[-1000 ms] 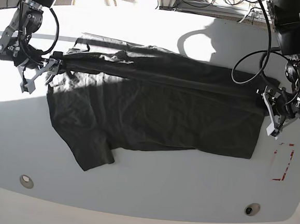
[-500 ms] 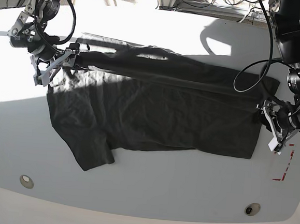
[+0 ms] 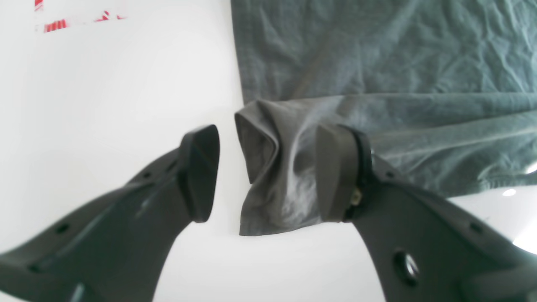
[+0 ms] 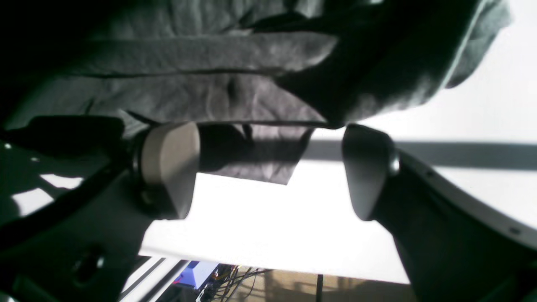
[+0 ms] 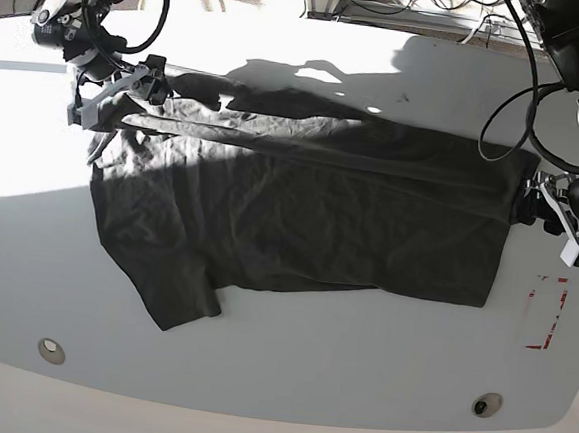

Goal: Fold the T-shirt properly
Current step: 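Open both grippers, releasing the folded edge onto the shirt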

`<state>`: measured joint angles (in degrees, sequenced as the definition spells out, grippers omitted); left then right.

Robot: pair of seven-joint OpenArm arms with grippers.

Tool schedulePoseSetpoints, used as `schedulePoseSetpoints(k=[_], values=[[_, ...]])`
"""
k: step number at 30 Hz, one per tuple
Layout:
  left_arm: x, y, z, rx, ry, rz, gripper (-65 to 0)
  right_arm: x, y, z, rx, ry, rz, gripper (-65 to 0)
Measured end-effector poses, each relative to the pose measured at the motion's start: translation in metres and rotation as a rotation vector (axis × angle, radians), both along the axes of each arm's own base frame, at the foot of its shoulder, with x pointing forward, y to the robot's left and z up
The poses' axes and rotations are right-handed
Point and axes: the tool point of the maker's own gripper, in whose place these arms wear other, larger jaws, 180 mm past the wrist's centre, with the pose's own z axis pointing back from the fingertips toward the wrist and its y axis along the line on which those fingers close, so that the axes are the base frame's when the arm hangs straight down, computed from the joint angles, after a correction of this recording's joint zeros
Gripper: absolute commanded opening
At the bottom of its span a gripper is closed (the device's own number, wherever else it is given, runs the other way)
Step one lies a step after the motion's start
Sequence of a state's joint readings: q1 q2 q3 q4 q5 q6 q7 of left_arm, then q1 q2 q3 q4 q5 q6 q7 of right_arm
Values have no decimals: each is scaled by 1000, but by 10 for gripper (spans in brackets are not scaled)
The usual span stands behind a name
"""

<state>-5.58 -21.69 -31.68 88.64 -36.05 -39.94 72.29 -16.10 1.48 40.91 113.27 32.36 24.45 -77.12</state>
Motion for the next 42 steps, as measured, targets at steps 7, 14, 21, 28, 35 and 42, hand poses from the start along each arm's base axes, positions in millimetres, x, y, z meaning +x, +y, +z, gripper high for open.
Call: schedulePoseSetpoints(k=[7, 14, 21, 28, 35, 42], values=[[-13, 11, -4, 8, 15, 33, -318, -9, -6, -3, -13, 19, -16, -141], [-19, 18, -6, 7, 21, 57, -318, -16, -6, -15, 11, 58, -25, -141], [-23, 28, -3, 5, 10, 92, -318, -26, -2, -35, 63, 115, -41, -141], [-34, 38, -7, 7, 22, 130, -318, -19, 2, -39, 101, 87, -57, -141], [-33, 39, -4, 1, 8, 136, -318, -11, 25, -40, 153, 42, -31, -141], [-36, 48, -3, 1, 4, 165, -318, -4, 52, -39, 196, 27, 26, -151]])
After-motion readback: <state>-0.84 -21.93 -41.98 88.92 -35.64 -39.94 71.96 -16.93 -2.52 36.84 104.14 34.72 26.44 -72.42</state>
